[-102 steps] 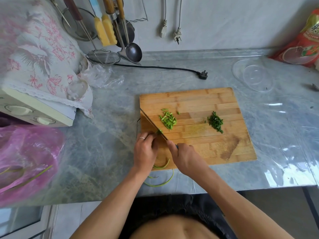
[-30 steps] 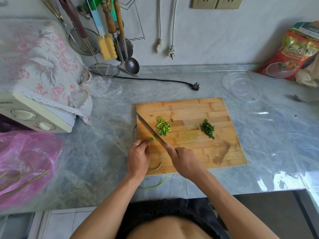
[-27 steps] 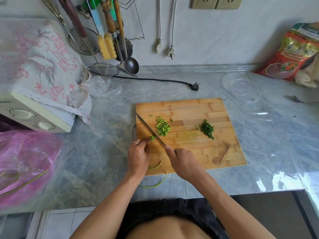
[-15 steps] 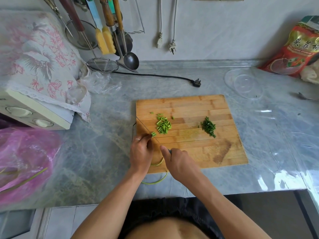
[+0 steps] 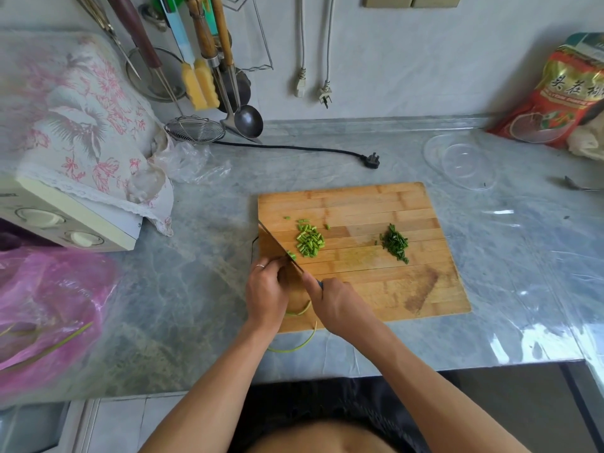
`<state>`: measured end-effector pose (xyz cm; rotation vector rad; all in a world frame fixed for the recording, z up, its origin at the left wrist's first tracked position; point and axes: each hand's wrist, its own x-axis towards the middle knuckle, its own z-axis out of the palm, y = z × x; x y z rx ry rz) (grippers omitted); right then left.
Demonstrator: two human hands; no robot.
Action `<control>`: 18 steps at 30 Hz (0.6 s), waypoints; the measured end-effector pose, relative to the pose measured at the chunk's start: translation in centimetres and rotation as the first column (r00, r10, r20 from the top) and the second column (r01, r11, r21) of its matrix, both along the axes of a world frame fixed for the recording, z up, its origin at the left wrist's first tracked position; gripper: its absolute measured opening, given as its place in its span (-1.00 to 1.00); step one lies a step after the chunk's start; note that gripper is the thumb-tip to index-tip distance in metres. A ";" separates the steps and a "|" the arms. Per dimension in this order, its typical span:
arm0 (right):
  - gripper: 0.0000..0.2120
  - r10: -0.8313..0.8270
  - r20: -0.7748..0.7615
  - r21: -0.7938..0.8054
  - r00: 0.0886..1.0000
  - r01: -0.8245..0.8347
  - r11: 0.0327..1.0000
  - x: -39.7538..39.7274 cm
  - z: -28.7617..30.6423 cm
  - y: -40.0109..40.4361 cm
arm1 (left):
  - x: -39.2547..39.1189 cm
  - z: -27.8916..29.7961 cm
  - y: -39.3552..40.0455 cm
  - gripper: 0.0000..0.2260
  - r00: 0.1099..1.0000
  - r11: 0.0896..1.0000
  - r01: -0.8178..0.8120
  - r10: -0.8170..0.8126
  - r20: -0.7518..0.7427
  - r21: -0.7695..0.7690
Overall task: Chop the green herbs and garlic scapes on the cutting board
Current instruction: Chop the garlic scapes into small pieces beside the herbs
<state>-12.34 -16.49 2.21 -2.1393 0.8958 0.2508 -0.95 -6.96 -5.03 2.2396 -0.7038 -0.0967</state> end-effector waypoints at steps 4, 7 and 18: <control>-0.41 -0.023 -0.011 0.014 1.000 0.023 1.000 -1.0 0.3 0.1 | -0.1 -0.1 0.0 -0.79 1.000 1.000 -0.011 0.011 0.021 -0.008; -0.38 -0.013 0.008 -0.005 1.000 0.013 1.000 1.0 0.0 0.2 | 0.0 -0.1 -0.1 -0.81 1.000 1.000 -0.016 0.016 0.019 -0.009; -0.37 -0.003 0.001 -0.011 1.000 0.003 1.000 1.6 -0.4 0.4 | 0.1 -0.4 -0.2 -0.85 1.000 1.000 -0.025 0.025 0.006 -0.016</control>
